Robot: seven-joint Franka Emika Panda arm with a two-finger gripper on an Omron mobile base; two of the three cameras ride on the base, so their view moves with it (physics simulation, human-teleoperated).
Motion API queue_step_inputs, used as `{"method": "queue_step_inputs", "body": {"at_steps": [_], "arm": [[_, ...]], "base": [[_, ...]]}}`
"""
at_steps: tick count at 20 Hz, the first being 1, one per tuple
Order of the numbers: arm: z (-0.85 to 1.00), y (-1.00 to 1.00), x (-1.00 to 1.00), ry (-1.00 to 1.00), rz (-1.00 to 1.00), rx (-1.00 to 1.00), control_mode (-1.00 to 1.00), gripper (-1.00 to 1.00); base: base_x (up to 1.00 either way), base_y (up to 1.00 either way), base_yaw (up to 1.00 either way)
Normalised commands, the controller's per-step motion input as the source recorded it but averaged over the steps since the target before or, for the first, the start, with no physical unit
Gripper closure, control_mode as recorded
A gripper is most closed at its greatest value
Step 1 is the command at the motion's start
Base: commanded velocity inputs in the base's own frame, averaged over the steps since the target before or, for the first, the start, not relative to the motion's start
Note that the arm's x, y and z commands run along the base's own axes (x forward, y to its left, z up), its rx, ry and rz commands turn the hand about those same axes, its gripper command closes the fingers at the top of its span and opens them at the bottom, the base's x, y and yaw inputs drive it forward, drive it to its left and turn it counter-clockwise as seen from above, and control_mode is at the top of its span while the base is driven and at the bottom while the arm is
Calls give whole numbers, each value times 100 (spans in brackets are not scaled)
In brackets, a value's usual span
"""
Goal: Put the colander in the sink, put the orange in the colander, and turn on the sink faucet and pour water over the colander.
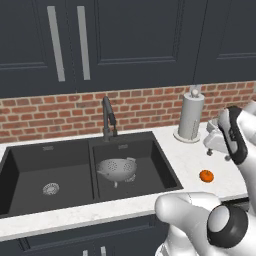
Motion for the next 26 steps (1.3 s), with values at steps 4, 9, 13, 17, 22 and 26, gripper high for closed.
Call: {"method": "queue_step_inputs", "body": {"at_steps": [4,9,13,17,22,26], "arm": [[-16,-29,12,6,-13,0,-100,-100],[-19,-14,45,14,-5,0,-100,-100],[-38,-2,30,17,-1,0,-100,-100],[-55,0,7,16,0,-1,-100,-100],[-66,0,0,10,0,-4,-100,-100],[-54,0,0,3,0,-5,-100,-100]], "base": [[0,0,0],[0,0,0],[0,0,0],[0,0,0],[0,0,0],[0,0,0]]}}
